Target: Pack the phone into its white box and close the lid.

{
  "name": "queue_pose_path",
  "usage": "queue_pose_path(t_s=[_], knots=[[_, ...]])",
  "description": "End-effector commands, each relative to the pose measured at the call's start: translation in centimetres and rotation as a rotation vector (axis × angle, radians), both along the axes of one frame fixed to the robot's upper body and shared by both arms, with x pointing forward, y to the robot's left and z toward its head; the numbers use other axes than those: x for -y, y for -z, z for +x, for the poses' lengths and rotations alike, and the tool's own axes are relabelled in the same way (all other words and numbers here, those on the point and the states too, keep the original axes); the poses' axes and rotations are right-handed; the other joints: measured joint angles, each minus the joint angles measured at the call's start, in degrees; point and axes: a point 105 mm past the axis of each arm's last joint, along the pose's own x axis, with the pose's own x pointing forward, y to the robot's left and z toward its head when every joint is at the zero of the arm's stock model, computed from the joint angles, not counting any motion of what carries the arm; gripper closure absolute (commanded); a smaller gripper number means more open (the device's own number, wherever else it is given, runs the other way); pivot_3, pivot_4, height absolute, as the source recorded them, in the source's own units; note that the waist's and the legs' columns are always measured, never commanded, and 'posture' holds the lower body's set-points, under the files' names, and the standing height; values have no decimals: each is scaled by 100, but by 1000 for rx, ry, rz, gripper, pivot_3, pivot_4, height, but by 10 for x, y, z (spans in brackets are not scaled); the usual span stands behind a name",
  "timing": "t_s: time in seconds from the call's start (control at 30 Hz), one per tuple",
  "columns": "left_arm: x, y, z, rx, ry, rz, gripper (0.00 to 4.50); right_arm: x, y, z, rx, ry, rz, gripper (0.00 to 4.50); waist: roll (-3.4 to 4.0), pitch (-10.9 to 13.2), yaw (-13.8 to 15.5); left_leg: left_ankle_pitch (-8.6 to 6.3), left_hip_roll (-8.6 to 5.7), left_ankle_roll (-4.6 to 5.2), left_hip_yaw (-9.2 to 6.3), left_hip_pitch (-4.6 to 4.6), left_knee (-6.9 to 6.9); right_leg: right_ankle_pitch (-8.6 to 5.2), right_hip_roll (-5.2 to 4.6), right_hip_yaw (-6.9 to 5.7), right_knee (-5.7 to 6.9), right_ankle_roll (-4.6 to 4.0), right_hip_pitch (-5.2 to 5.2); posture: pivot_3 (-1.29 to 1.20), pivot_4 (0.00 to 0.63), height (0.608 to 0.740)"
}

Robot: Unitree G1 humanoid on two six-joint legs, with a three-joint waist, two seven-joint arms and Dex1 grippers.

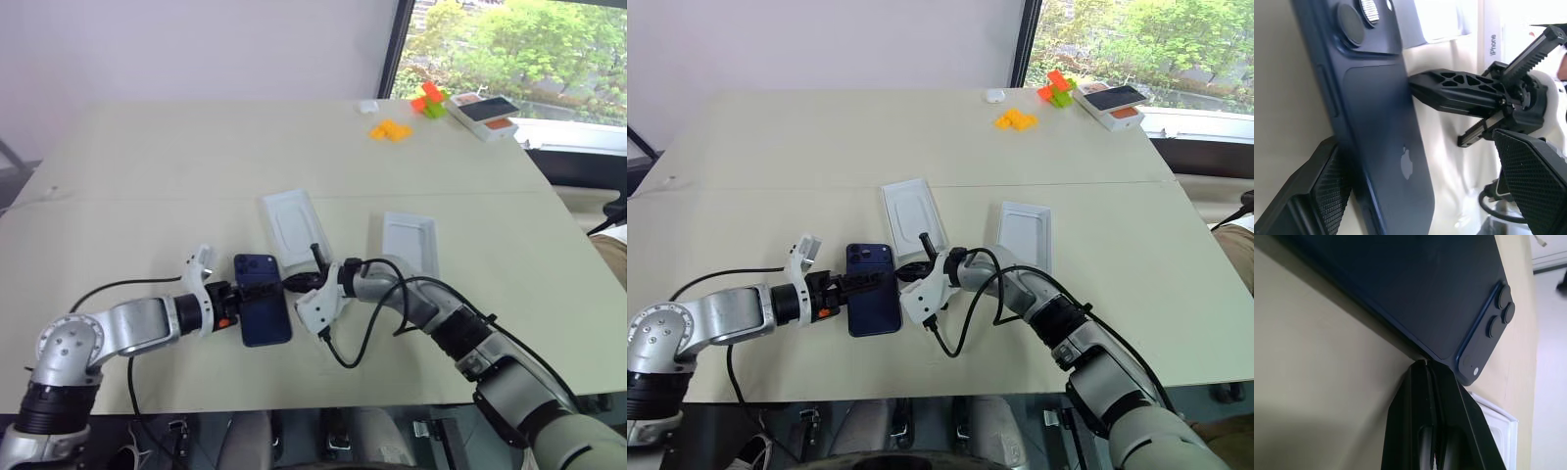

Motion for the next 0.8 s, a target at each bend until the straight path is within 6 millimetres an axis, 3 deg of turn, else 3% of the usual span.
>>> queue_pose_path(t_s=[0.03, 0.23, 0.33, 0.6, 0.8], knots=[[-2, -14, 1, 54, 2, 30, 0, -4, 10, -6, -27, -15, -16, 4438, -2, 2, -9, 1, 1, -3, 0, 0, -3, -1, 2, 0, 0, -1, -2, 0, 150, 737], [-9, -3, -5, 12, -11, 62, 0, 0, 11, -4, -27, -4, -21, 4438, -2, 2, -3, 8, 0, -14, -1, 3, -28, -5, 3, 0, -4, -7, -10, 0, 150, 737], [-13, 2, -7, -12, -26, 83, 684, 1, 11, -4, -26, -3, -20, 4500, -3, 3, 1, 7, 0, -15, -2, 3, -28, -5, 3, 0, -7, -7, -10, 0, 150, 737], [-19, 11, -5, -45, -67, 67, 4422, 2, 9, -5, -27, 1, -15, 4500, -4, 2, 8, -1, 0, -29, -2, 2, -34, -8, 3, 0, -17, -11, -9, 0, 150, 737], [-18, 3, -9, -9, -51, 20, 4466, 3, -8, -7, -106, 24, 64, 4500, 3, 6, 10, -1, -1, -29, -4, -1, -39, -14, 2, 0, -29, -22, -6, 0, 150, 737]])
